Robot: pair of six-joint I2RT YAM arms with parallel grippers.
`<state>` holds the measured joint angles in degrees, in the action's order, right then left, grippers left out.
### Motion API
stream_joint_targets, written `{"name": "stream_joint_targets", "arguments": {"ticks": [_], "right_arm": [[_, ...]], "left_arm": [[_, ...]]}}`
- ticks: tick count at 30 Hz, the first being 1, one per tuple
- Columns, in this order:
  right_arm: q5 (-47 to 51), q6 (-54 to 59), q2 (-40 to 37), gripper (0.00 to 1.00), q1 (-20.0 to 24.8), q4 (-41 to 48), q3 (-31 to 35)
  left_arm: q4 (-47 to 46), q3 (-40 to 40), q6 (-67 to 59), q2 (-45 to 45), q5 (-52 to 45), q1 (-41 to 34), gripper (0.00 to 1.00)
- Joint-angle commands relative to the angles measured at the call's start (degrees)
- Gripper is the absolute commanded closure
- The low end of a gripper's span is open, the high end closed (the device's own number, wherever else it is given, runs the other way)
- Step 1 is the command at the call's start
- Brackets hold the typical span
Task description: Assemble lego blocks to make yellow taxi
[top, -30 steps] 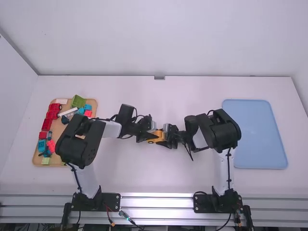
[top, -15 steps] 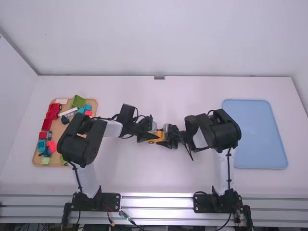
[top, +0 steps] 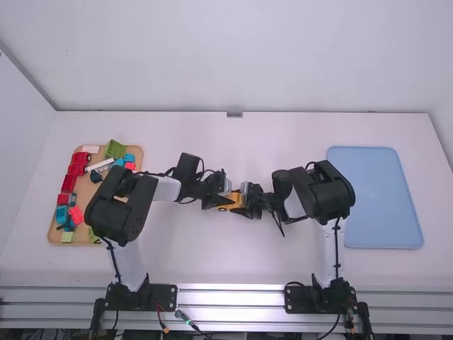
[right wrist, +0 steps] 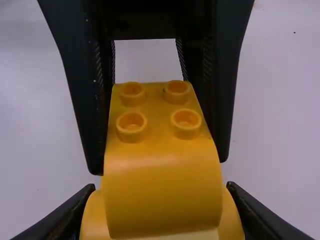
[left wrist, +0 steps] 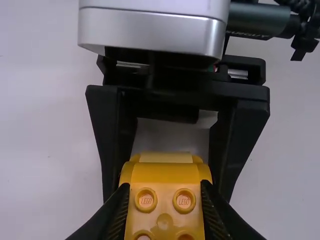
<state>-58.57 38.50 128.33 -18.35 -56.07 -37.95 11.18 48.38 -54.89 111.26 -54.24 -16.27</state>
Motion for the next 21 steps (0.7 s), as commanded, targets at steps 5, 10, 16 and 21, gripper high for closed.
{"name": "stream_joint_targets", "arguments": {"ticks": [5, 10, 16, 21], "right_arm": [[3.13, -2.29, 1.01, 0.45, -0.46, 1.22, 0.48], [3.13, -2.29, 1.01, 0.45, -0.46, 1.22, 0.48], [3.15, -2.29, 1.01, 0.45, -0.46, 1.22, 0.46], [3.17, -2.29, 1.01, 0.45, -0.46, 1.22, 0.48]], "left_arm": [[-1.44, -1.90, 1.49, 3.50, 10.16, -1.73, 0.94], [-1.05, -1.90, 1.51, 3.50, 10.16, -1.73, 0.75], [-0.96, -1.90, 1.51, 3.48, 10.14, -1.73, 0.76], [-0.61, -1.90, 1.53, 3.48, 10.14, -1.75, 0.70]]}}
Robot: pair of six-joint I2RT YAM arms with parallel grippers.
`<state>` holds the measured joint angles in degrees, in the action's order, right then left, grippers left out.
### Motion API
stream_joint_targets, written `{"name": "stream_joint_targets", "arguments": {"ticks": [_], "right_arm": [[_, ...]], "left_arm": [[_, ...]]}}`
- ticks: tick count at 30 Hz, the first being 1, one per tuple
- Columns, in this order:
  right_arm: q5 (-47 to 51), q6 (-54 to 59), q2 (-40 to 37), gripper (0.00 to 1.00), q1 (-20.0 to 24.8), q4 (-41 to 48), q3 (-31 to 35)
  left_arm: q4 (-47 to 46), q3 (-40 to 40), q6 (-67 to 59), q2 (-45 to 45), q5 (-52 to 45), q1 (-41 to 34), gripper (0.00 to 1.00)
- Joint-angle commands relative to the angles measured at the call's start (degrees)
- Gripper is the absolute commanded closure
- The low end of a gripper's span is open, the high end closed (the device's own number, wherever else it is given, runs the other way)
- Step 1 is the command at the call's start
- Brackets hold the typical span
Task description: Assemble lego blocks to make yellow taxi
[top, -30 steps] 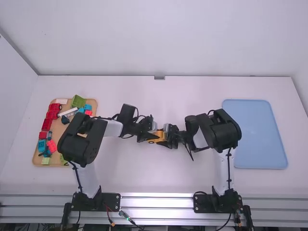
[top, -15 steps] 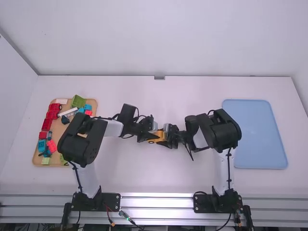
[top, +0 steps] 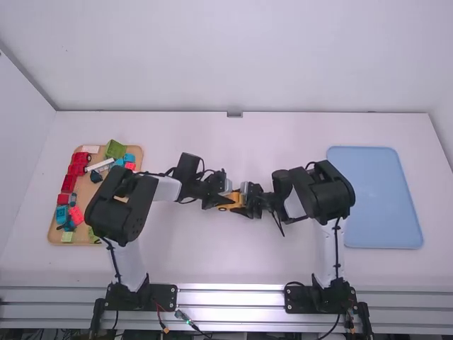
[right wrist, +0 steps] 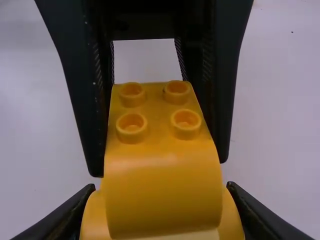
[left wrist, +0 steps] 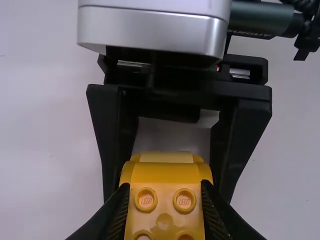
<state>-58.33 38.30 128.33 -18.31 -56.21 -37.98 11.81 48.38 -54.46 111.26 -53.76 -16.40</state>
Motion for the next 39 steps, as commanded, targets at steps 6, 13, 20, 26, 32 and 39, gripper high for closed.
{"name": "stream_joint_targets", "arguments": {"ticks": [6, 13, 20, 26, 32, 39], "right_arm": [[2.91, -2.10, 1.01, 0.45, -0.50, 1.36, 0.50], [2.91, -2.10, 1.01, 0.45, -0.50, 1.36, 0.48], [2.91, -2.10, 1.01, 0.45, -0.50, 1.36, 0.50], [2.91, -2.10, 1.01, 0.45, -0.50, 1.36, 0.50], [2.93, -2.10, 1.01, 0.45, -0.50, 1.36, 0.50], [2.97, -2.12, 1.01, 0.45, -0.50, 1.36, 0.48]], "left_arm": [[-1.27, -1.90, 1.07, 3.48, 9.09, -1.62, 0.63], [-0.39, -1.90, 1.07, 3.48, 7.72, -1.62, 0.57], [-0.37, -1.90, 1.05, 3.37, 7.65, -1.60, 0.64], [-0.61, -1.90, 1.07, 2.60, 7.72, -1.62, 0.55], [-0.81, -1.90, 1.07, 0.83, 7.74, -1.62, 0.47], [-0.68, -1.90, 1.07, 0.02, 7.76, -1.55, 0.44]]}}
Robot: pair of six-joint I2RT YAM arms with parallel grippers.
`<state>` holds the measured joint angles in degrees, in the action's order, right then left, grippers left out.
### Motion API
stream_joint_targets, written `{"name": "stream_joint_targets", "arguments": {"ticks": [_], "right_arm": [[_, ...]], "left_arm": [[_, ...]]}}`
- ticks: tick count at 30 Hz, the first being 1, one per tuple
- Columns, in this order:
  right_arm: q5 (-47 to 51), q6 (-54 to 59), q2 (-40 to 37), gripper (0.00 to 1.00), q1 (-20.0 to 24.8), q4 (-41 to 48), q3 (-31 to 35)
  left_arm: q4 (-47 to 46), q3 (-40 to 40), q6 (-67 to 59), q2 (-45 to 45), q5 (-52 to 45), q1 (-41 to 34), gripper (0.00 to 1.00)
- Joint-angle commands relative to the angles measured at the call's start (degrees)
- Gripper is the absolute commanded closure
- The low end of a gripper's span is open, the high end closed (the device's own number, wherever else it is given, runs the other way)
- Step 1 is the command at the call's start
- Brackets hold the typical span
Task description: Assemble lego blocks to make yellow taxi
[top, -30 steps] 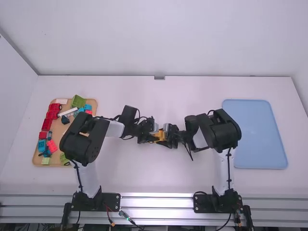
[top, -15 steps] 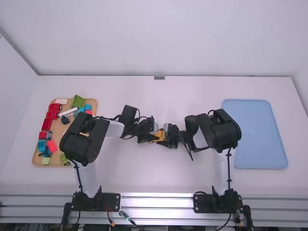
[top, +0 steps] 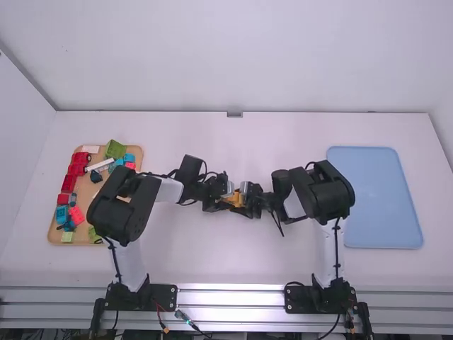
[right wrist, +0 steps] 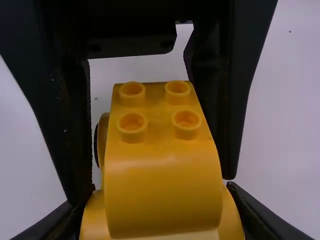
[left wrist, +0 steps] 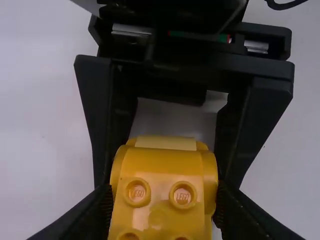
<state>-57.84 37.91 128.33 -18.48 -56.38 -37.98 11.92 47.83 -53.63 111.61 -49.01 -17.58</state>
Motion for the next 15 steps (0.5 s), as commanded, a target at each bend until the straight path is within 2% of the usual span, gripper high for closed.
{"name": "stream_joint_targets", "arguments": {"ticks": [1, 7, 15], "right_arm": [[2.47, -1.70, 1.01, 0.45, -0.33, 1.53, 0.50], [2.43, -1.70, 1.01, 0.45, -0.33, 1.55, 0.50], [2.47, -1.70, 1.01, 0.45, -0.33, 1.55, 0.48]], "left_arm": [[-0.90, -1.36, 0.24, -0.52, 3.04, -0.37, 0.44], [-1.18, -1.36, 0.26, -2.95, 3.61, 0.66, 0.35], [-3.15, -1.36, 0.22, -8.07, -1.62, 6.10, 0.31]]}}
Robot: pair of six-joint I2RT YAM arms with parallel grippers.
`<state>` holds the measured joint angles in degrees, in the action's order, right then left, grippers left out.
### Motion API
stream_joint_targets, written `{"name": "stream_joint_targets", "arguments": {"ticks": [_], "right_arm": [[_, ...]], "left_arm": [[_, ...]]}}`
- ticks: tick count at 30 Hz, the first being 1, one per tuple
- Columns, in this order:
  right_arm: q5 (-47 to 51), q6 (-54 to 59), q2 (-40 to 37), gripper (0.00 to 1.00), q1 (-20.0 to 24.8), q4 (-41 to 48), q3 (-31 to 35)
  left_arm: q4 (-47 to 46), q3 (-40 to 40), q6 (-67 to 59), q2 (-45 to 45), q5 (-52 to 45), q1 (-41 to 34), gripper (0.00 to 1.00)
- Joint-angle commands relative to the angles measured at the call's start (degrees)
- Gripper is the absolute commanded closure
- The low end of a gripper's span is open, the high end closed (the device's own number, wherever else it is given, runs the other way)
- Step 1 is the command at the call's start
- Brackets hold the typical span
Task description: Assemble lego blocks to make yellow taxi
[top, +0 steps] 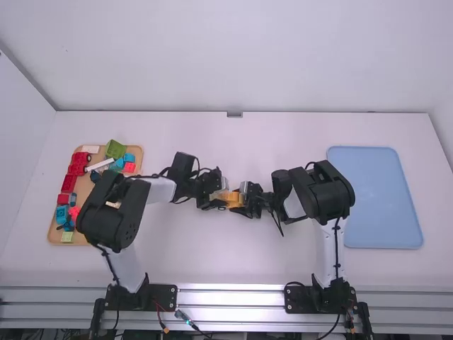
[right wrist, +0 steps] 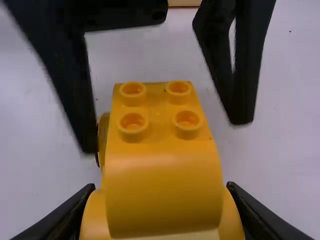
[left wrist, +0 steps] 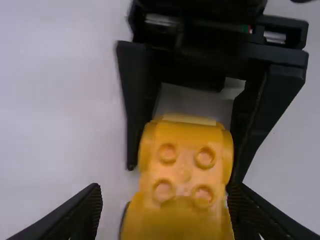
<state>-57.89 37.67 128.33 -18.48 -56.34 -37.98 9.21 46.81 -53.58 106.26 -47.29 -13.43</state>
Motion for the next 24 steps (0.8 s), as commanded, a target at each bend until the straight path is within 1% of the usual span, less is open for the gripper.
{"name": "stream_joint_targets", "arguments": {"ticks": [1, 5, 6, 7, 9, 12, 14, 16, 18, 20, 22, 24], "right_arm": [[2.51, -1.49, 1.01, 0.45, -0.33, 1.51, 0.48], [2.49, -1.49, 1.01, 0.45, -0.33, 1.49, 0.50], [2.47, -1.46, 1.01, 0.44, -0.33, 1.49, 0.48], [2.47, -1.46, 1.01, 0.45, -0.33, 1.49, 0.50], [2.47, -1.46, 1.01, 0.42, -0.33, 1.49, 0.48], [2.49, -1.44, 1.01, 0.42, -0.33, 1.44, 0.48], [2.43, -1.44, 1.01, 0.44, -0.33, 1.22, 0.48], [2.27, -1.46, 1.01, 0.46, -0.33, 0.90, 0.48], [2.27, -2.54, 0.98, 0.47, -0.33, -0.31, 0.48], [2.27, -7.04, 0.87, 0.50, -0.04, -3.45, 0.50], [2.25, -9.55, 0.83, 0.53, 0.37, -5.38, 0.50], [2.25, -13.66, 0.15, 0.53, 1.33, -7.80, 0.50]], "left_arm": [[-0.44, -0.33, 0.17, -3.19, -4.46, 2.97, 0.30], [-1.25, -0.33, 0.15, -5.29, -9.29, 7.28, 0.25], [-1.68, -0.33, 0.15, -5.90, -10.97, 8.90, 0.20], [-1.73, -0.33, 0.15, -6.03, -11.45, 9.35, 0.19], [-1.86, -0.33, 0.17, -6.47, -14.34, 12.31, 0.01], [-2.40, -0.33, 0.17, -6.54, -19.54, 17.57, 0.01], [-3.52, -0.39, 0.17, -6.51, -23.93, 21.84, 0.01], [-4.13, -0.59, 0.22, -6.51, -24.98, 24.22, 0.01], [-4.68, -1.01, 0.20, -6.51, -24.63, 26.36, 0.01], [-4.59, -2.01, 0.20, -6.51, -23.50, 27.61, 0.01], [-4.24, -2.73, 0.22, -6.51, -22.69, 27.69, 0.01], [-2.73, -4.39, 0.22, -6.51, -21.24, 27.02, 0.01]]}}
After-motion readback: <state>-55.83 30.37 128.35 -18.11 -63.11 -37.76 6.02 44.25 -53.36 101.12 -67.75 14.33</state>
